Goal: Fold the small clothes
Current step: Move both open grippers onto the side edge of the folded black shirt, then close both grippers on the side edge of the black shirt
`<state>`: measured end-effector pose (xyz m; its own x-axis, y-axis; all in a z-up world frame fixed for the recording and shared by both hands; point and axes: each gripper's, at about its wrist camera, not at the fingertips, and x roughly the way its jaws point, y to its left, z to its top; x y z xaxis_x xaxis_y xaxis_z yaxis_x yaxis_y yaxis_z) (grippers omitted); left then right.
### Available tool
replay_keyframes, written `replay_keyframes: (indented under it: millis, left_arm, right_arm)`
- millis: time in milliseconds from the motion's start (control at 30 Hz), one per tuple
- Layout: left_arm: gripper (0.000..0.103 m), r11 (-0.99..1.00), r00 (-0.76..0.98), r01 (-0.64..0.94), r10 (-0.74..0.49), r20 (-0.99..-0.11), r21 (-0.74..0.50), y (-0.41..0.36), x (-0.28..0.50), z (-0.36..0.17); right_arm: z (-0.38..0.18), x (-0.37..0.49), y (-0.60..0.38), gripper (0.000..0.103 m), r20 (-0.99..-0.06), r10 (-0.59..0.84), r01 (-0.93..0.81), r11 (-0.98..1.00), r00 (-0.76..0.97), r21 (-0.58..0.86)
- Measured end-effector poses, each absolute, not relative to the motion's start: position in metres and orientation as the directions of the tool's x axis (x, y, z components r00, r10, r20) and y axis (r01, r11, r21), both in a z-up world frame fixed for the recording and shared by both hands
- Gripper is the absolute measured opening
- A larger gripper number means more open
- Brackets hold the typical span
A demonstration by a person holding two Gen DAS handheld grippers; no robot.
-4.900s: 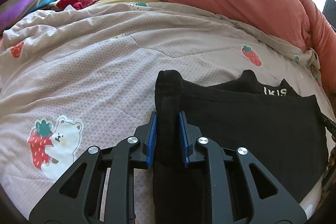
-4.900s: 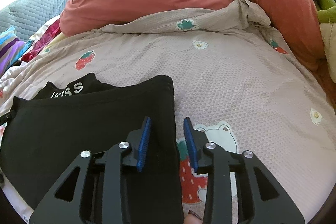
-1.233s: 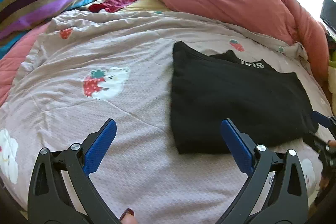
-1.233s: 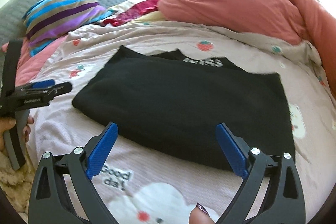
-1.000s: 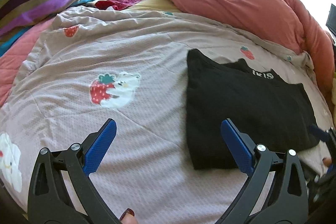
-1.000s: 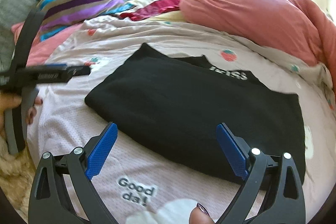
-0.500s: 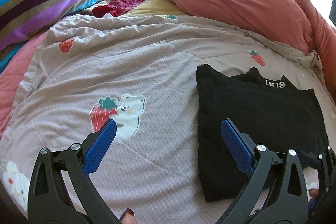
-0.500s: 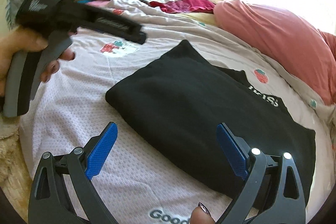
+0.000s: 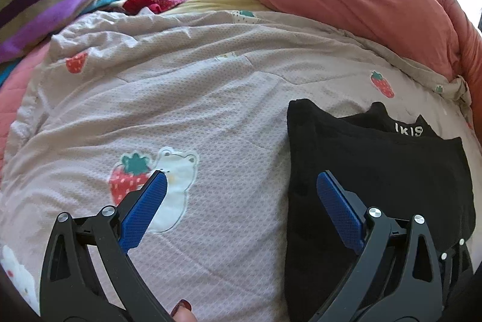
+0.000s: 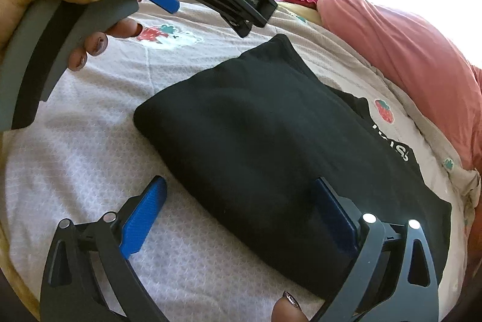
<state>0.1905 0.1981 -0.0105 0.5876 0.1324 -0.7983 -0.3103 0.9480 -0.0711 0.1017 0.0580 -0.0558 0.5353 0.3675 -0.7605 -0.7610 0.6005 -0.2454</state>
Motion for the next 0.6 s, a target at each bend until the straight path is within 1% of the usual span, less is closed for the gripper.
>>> replay_keyframes:
  millis: [333, 500, 567, 600]
  left_arm:
    - [0.093, 0.946, 0.565, -0.312, 0.110, -0.818, -0.088, 0.199, 0.208, -0.023]
    - [0.093, 0.947, 0.552, -0.310, 0.106, -0.827, -0.086, 0.199, 0.214, -0.027]
    - [0.093, 0.948, 0.549, -0.306, 0.106, -0.829, -0.081, 0.198, 0.216, -0.028]
    - [0.093, 0.949, 0.547, -0.304, 0.104, -0.830, -0.082, 0.197, 0.217, -0.028]
  right_arm:
    - [-0.061, 0.114, 0.079, 0.098, -0.733, 0.325, -0.729, 0.602, 0.597, -0.327]
    - [-0.058, 0.108, 0.086, 0.097, -0.676, 0.319, -0.698, 0.588, 0.664, -0.408]
    - [-0.055, 0.107, 0.084, 0.094, -0.657, 0.329, -0.691, 0.590, 0.678, -0.417]
    - [-0.054, 0.106, 0.083, 0.081, -0.648, 0.342, -0.690, 0.596, 0.680, -0.411]
